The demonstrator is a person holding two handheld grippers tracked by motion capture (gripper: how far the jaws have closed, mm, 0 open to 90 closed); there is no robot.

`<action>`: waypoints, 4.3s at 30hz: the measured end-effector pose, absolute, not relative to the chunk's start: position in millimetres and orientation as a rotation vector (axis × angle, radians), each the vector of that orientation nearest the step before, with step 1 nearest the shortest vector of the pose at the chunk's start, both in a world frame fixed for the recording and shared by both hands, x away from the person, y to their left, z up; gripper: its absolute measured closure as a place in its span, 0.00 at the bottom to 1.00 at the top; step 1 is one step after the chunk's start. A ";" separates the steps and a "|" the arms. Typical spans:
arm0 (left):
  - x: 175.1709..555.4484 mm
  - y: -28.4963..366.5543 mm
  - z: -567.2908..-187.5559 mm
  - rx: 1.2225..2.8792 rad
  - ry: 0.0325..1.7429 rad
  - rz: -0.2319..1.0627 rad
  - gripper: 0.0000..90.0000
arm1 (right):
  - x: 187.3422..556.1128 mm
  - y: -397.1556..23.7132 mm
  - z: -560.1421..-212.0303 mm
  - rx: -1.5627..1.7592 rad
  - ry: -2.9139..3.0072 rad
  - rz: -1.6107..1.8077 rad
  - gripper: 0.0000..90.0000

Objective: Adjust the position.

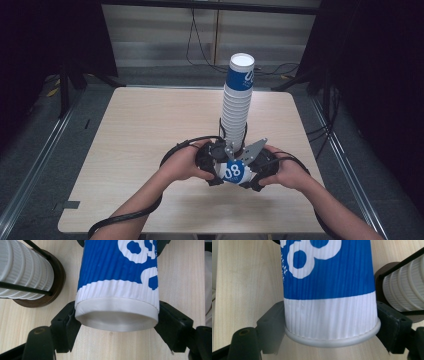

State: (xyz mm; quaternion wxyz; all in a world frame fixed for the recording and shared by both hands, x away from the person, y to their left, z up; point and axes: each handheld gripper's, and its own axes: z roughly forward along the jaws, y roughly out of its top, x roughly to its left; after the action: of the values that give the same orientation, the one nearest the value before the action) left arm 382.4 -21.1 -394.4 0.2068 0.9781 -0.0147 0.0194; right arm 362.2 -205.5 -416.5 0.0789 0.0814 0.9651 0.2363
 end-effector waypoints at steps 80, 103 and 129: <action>400.1 36.2 -413.2 2.373 0.204 -0.127 0.33 | 363.5 -225.3 -417.8 0.536 2.766 1.163 0.14; 399.3 32.1 -415.1 2.372 0.173 -0.162 0.33 | 368.5 -221.1 -408.1 0.506 2.747 1.199 0.15; 395.7 20.6 -419.2 2.379 0.101 -0.163 0.33 | 368.1 -207.6 -403.0 0.333 2.762 1.186 0.17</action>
State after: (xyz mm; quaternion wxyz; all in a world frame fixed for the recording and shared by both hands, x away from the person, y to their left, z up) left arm 395.7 20.6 -419.2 0.3686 0.9266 0.0392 -0.0635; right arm 368.1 -207.6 -403.0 0.0587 0.1098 0.9118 0.3914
